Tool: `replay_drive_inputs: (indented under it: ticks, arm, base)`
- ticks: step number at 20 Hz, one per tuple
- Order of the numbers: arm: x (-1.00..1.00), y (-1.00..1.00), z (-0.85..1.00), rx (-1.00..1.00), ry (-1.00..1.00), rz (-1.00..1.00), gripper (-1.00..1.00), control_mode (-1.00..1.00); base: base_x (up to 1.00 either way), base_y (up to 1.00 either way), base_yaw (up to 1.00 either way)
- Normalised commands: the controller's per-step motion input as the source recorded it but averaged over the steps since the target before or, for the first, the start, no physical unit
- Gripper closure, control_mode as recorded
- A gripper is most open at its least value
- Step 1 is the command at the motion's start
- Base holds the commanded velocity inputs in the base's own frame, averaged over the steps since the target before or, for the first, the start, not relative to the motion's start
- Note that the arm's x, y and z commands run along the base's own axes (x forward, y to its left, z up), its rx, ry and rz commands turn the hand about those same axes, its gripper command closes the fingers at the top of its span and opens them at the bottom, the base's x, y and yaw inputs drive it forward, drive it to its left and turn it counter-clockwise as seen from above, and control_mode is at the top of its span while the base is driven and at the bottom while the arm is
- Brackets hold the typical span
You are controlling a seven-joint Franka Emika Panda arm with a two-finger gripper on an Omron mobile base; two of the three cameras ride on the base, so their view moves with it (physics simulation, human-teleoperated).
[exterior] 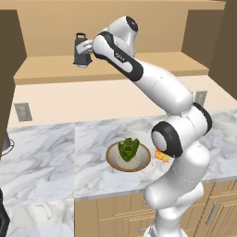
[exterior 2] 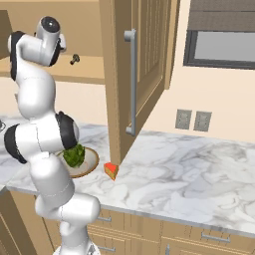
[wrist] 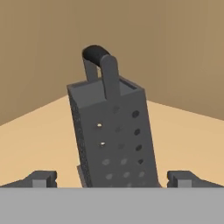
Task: Pick the cheese from the fridge and the cheese grater from the cabinet and place them next to the salad bowl.
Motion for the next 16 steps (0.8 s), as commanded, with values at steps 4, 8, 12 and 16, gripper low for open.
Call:
replay_drive_inputs:
  ticks: [4,8,12,16]
  arm:
    - [0.18,0.00,0.00,0.00,0.00,0.00,-1.00,-1.00]
    - [0.12,0.06,0.00,0.00,0.00,0.00,-1.00,-1.00]
    - [0.08,0.11,-0.03,0.00,0.01,0.00,-1.00,-1.00]
    - [0.11,0.07,-0.03,0.00,0.01,0.00,-1.00,-1.00]
  base:
    - [0.00,0.00,0.00]
    - [0.00,0.00,0.00]
    - [0.00,0.00,0.00]
    - [0.00,0.00,0.00]
